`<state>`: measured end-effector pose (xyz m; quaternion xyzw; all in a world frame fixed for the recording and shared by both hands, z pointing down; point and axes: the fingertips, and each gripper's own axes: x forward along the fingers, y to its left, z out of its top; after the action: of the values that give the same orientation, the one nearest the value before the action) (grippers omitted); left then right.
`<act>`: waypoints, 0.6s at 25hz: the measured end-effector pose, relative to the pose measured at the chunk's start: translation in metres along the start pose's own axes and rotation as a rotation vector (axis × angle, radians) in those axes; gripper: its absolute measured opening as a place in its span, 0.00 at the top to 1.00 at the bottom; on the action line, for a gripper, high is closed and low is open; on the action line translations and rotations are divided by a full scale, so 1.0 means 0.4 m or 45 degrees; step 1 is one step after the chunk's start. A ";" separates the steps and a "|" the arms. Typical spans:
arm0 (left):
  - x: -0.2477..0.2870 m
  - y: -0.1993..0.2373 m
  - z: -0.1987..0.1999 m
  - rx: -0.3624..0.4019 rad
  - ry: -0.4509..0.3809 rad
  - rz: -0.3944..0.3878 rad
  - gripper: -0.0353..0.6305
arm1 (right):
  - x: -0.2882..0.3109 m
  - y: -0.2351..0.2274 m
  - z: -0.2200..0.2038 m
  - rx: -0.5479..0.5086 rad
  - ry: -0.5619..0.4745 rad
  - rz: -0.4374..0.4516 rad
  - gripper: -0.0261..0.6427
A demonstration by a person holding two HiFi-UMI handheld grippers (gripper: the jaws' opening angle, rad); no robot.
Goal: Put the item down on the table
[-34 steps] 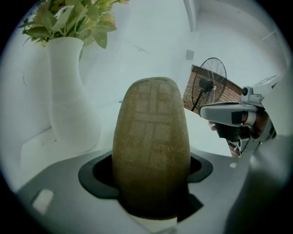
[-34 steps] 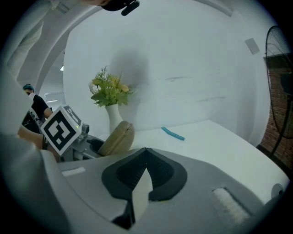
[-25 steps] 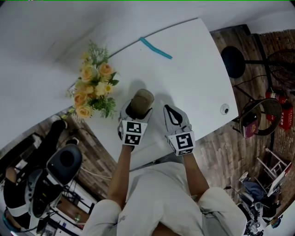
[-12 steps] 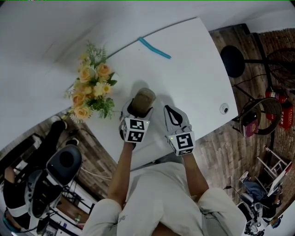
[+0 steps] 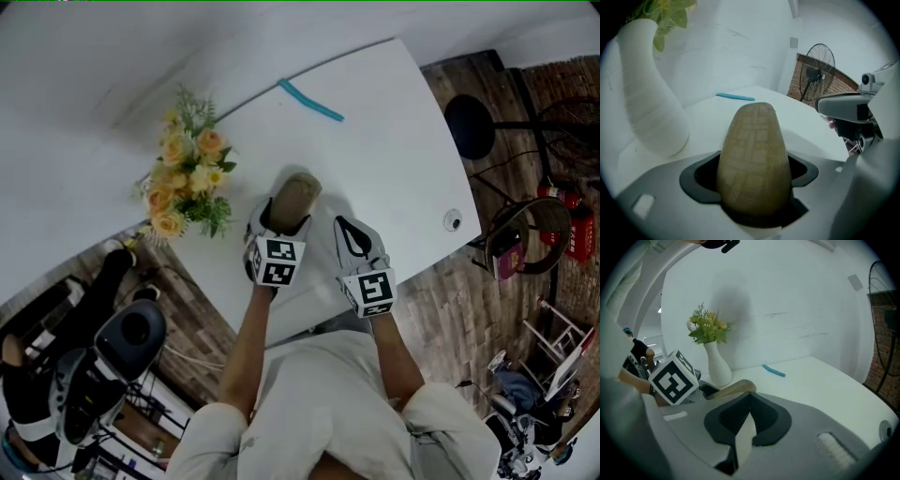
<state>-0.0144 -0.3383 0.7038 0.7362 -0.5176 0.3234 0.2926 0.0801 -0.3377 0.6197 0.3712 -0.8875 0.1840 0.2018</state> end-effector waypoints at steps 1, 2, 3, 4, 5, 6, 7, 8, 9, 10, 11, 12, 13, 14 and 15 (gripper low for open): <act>0.001 0.001 0.004 0.000 -0.009 0.001 0.33 | -0.002 -0.001 0.001 -0.002 -0.001 -0.002 0.96; 0.003 0.001 0.005 0.001 -0.013 0.001 0.33 | -0.003 -0.002 0.002 -0.004 -0.003 -0.003 0.96; 0.004 0.002 0.007 0.005 -0.019 0.001 0.33 | -0.005 -0.003 0.003 -0.006 -0.006 -0.004 0.96; 0.004 0.001 0.010 0.010 -0.027 -0.001 0.33 | -0.007 -0.002 0.005 -0.008 -0.010 -0.005 0.96; 0.002 0.000 0.012 0.011 -0.033 -0.004 0.32 | -0.009 -0.001 0.007 -0.012 -0.013 -0.005 0.96; -0.002 -0.003 0.011 0.008 -0.034 -0.008 0.32 | -0.012 0.000 0.009 -0.015 -0.017 -0.006 0.96; -0.006 -0.007 0.010 0.002 -0.034 -0.013 0.32 | -0.016 0.002 0.010 -0.018 -0.020 -0.007 0.96; -0.012 -0.010 0.011 0.000 -0.039 -0.016 0.32 | -0.020 0.003 0.012 -0.021 -0.023 -0.008 0.96; -0.017 -0.013 0.016 0.001 -0.049 -0.016 0.32 | -0.024 0.004 0.015 -0.024 -0.027 -0.009 0.96; -0.024 -0.015 0.022 0.004 -0.061 -0.015 0.32 | -0.028 0.006 0.017 -0.026 -0.030 -0.011 0.95; -0.032 -0.017 0.028 0.008 -0.073 -0.013 0.32 | -0.032 0.008 0.018 -0.028 -0.033 -0.013 0.95; -0.040 -0.018 0.033 0.011 -0.083 -0.010 0.33 | -0.036 0.010 0.021 -0.031 -0.037 -0.015 0.96; -0.049 -0.018 0.037 0.014 -0.092 -0.007 0.33 | -0.040 0.011 0.024 -0.034 -0.044 -0.016 0.96; -0.058 -0.019 0.042 0.015 -0.103 -0.004 0.33 | -0.044 0.012 0.028 -0.037 -0.051 -0.018 0.96; -0.068 -0.020 0.048 0.016 -0.117 -0.002 0.34 | -0.048 0.013 0.031 -0.039 -0.058 -0.021 0.96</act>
<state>-0.0104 -0.3350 0.6701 0.7525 -0.5279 0.2920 0.2642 0.0859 -0.3289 0.5986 0.3794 -0.8915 0.1601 0.1889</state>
